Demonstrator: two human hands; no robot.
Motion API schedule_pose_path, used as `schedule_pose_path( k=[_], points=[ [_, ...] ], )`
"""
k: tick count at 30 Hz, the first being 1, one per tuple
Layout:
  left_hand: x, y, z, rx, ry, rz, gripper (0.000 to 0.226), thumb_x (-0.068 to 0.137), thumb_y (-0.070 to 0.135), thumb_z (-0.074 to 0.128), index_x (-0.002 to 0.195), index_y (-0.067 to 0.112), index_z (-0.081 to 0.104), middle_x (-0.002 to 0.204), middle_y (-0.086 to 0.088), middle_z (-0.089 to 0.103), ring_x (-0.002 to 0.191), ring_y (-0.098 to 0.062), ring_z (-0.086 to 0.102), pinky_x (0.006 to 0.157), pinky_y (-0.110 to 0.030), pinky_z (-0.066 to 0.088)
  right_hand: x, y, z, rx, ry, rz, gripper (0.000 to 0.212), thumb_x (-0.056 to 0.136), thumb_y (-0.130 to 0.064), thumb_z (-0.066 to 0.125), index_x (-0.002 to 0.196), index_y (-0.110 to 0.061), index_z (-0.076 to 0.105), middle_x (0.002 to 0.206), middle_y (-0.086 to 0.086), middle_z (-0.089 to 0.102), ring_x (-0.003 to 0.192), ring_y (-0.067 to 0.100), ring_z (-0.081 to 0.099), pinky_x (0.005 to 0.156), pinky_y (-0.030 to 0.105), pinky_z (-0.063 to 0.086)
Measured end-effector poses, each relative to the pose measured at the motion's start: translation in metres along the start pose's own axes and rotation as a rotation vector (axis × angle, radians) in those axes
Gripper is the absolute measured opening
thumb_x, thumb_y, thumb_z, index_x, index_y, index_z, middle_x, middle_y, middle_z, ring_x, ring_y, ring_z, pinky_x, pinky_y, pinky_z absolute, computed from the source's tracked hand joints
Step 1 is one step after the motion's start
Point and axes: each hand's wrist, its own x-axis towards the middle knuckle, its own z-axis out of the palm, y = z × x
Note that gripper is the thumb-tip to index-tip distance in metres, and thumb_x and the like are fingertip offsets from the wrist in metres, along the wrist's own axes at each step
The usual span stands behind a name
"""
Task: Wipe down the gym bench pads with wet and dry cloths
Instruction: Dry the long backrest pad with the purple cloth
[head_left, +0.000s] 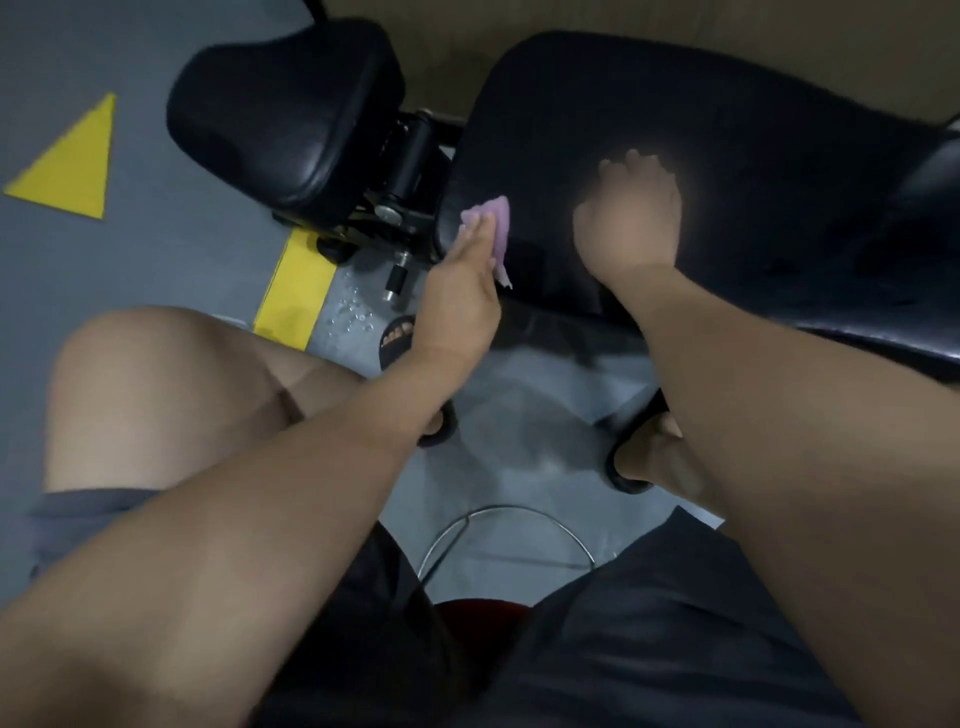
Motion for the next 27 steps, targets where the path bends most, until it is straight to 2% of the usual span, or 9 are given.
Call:
schedule_pose_path(
  k=[3, 6, 10, 12, 14, 17, 19, 22, 27],
  points=[
    [0.026, 0.003, 0.007, 0.313, -0.265, 0.098, 0.059, 0.101, 0.000, 0.043, 0.157, 0.008, 0.028, 0.165, -0.012, 0.027, 0.153, -0.027, 0.022, 0.118, -0.026, 0.024, 0.006, -0.001, -0.027, -0.039, -0.237, -0.040, 0.058, 0.098, -0.031, 0.043, 0.152, -0.013, 0.039, 0.162, 0.016, 0.026, 0.150, 0.035, 0.021, 0.125, 0.048, 0.018],
    [0.023, 0.008, 0.018, 0.498, -0.324, 0.159, 0.071, 0.093, -0.005, 0.044, 0.158, 0.007, 0.020, 0.165, -0.011, 0.024, 0.154, -0.030, 0.018, 0.117, -0.036, 0.034, 0.002, 0.008, -0.060, -0.198, -0.414, -0.087, 0.056, 0.097, -0.032, 0.043, 0.150, -0.014, 0.040, 0.158, 0.015, 0.026, 0.141, 0.038, 0.029, 0.115, 0.051, 0.033],
    [-0.006, 0.028, 0.045, 0.556, -0.384, 0.337, 0.069, 0.093, -0.003, 0.039, 0.158, 0.000, 0.014, 0.164, -0.019, 0.020, 0.154, -0.039, 0.012, 0.124, -0.042, 0.018, -0.019, 0.036, -0.086, -0.315, -0.395, -0.117, 0.053, 0.096, -0.037, 0.048, 0.144, -0.015, 0.045, 0.150, 0.014, 0.033, 0.134, 0.039, 0.033, 0.109, 0.051, 0.037],
    [-0.009, 0.036, 0.050, 0.675, -0.460, 0.434, 0.067, 0.096, 0.001, 0.031, 0.158, -0.001, 0.006, 0.166, -0.020, 0.011, 0.154, -0.038, 0.007, 0.126, -0.042, 0.011, -0.033, 0.052, -0.086, -0.264, -0.374, -0.102, 0.051, 0.095, -0.035, 0.050, 0.142, -0.016, 0.048, 0.146, 0.013, 0.037, 0.131, 0.038, 0.036, 0.108, 0.050, 0.038],
    [0.003, 0.035, 0.042, 0.787, -0.485, 0.530, 0.066, 0.097, 0.006, 0.029, 0.159, 0.001, 0.005, 0.166, -0.019, 0.014, 0.154, -0.034, 0.014, 0.125, -0.042, 0.012, -0.044, 0.061, -0.081, -0.151, -0.362, -0.065, 0.052, 0.093, -0.032, 0.053, 0.143, -0.019, 0.049, 0.145, 0.010, 0.037, 0.130, 0.036, 0.036, 0.108, 0.049, 0.038],
    [0.043, 0.034, 0.025, 0.788, -0.420, 0.398, 0.065, 0.093, 0.005, 0.044, 0.155, 0.006, 0.022, 0.157, -0.017, 0.031, 0.145, -0.030, 0.032, 0.120, -0.042, 0.022, -0.051, 0.063, -0.075, -0.105, -0.355, -0.064, 0.052, 0.093, -0.033, 0.054, 0.143, -0.018, 0.048, 0.147, 0.010, 0.036, 0.131, 0.036, 0.036, 0.108, 0.050, 0.038],
    [0.072, 0.035, 0.023, 0.787, -0.413, 0.264, 0.069, 0.089, 0.003, 0.053, 0.152, 0.004, 0.025, 0.157, -0.019, 0.030, 0.146, -0.031, 0.029, 0.120, -0.044, 0.025, -0.053, 0.064, -0.071, -0.104, -0.346, -0.073, 0.050, 0.094, -0.032, 0.052, 0.142, -0.016, 0.048, 0.150, 0.012, 0.035, 0.134, 0.037, 0.034, 0.109, 0.051, 0.036],
    [0.075, 0.047, 0.037, 0.678, -0.420, 0.275, 0.073, 0.087, 0.000, 0.050, 0.156, 0.005, 0.024, 0.164, -0.021, 0.019, 0.149, -0.037, 0.027, 0.116, -0.047, 0.035, -0.057, 0.071, -0.066, -0.131, -0.318, -0.119, 0.054, 0.095, -0.033, 0.053, 0.147, -0.019, 0.043, 0.156, 0.012, 0.031, 0.139, 0.036, 0.031, 0.111, 0.050, 0.032],
    [0.012, 0.053, 0.046, 0.650, -0.516, 0.534, 0.078, 0.091, -0.005, 0.039, 0.160, 0.007, 0.004, 0.169, -0.010, 0.006, 0.156, -0.025, 0.004, 0.126, -0.034, 0.008, -0.043, 0.079, -0.075, -0.121, -0.334, -0.161, 0.054, 0.092, -0.037, 0.056, 0.144, -0.026, 0.046, 0.144, 0.006, 0.036, 0.131, 0.033, 0.035, 0.107, 0.049, 0.036]
  ],
)
